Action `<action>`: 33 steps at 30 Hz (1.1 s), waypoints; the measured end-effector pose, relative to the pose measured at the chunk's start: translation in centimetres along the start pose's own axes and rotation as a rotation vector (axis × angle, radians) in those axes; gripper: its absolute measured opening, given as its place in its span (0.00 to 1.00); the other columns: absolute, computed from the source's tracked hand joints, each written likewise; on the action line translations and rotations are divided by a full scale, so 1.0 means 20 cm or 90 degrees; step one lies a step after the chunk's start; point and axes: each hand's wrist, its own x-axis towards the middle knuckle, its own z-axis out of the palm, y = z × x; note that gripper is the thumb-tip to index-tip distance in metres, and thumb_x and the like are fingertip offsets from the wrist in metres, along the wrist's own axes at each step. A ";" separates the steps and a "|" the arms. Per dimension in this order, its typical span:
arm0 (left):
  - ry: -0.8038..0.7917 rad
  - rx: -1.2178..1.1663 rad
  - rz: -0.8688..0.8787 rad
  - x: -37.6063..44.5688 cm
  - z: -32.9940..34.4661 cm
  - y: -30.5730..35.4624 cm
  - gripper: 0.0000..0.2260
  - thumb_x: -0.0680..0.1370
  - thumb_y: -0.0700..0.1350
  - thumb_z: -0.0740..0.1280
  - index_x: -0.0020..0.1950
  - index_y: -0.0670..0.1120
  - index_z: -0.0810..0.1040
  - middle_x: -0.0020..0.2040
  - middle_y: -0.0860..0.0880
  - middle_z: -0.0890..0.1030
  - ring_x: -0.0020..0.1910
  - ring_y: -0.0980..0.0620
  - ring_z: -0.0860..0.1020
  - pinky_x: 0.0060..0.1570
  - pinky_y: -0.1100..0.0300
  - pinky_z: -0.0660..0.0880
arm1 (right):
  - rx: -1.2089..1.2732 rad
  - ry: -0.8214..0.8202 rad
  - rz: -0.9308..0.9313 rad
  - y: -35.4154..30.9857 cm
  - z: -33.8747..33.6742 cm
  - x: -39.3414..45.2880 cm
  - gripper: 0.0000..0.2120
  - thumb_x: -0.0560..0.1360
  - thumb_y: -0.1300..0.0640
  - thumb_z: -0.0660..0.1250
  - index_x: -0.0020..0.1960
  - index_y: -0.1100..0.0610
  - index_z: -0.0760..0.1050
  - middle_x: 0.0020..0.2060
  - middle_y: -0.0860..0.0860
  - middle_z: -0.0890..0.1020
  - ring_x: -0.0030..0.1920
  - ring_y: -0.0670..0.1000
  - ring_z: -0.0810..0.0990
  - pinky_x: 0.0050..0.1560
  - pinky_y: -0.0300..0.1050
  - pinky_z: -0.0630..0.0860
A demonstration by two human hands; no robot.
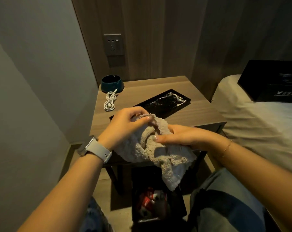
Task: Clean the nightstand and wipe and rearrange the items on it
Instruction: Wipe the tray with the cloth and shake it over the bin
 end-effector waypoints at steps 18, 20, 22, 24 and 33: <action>0.045 -0.417 -0.585 -0.51 0.32 -0.20 0.27 0.68 0.70 0.61 0.45 0.48 0.82 0.43 0.51 0.85 0.44 0.55 0.80 0.47 0.58 0.71 | 0.328 0.150 0.009 0.38 0.19 0.05 0.14 0.72 0.59 0.67 0.57 0.55 0.78 0.54 0.55 0.84 0.54 0.54 0.82 0.56 0.48 0.77; 0.178 -0.505 -0.537 -0.51 0.36 -0.21 0.15 0.75 0.58 0.66 0.49 0.48 0.82 0.49 0.49 0.85 0.47 0.55 0.82 0.50 0.58 0.74 | 0.311 0.162 0.015 0.43 0.24 0.06 0.10 0.75 0.59 0.66 0.56 0.54 0.78 0.52 0.53 0.84 0.53 0.52 0.83 0.54 0.44 0.78; 0.299 -0.546 -0.507 -0.51 0.37 -0.22 0.09 0.78 0.48 0.65 0.54 0.47 0.80 0.51 0.48 0.84 0.48 0.54 0.82 0.48 0.59 0.75 | 0.278 0.206 0.016 0.47 0.27 0.07 0.09 0.76 0.57 0.65 0.56 0.54 0.78 0.51 0.51 0.85 0.51 0.50 0.84 0.51 0.43 0.78; 0.349 -0.590 -0.467 -0.51 0.36 -0.23 0.10 0.80 0.45 0.62 0.59 0.46 0.78 0.52 0.48 0.84 0.52 0.51 0.81 0.51 0.57 0.76 | 0.276 0.252 0.032 0.51 0.28 0.07 0.10 0.75 0.59 0.67 0.56 0.57 0.79 0.50 0.53 0.85 0.50 0.52 0.84 0.49 0.43 0.79; 0.151 -0.576 -0.518 -0.50 0.32 -0.27 0.25 0.74 0.66 0.59 0.64 0.53 0.74 0.62 0.47 0.79 0.60 0.51 0.77 0.62 0.52 0.72 | 0.470 0.237 0.008 0.56 0.32 0.08 0.14 0.76 0.69 0.61 0.59 0.61 0.77 0.54 0.58 0.83 0.55 0.57 0.82 0.57 0.52 0.77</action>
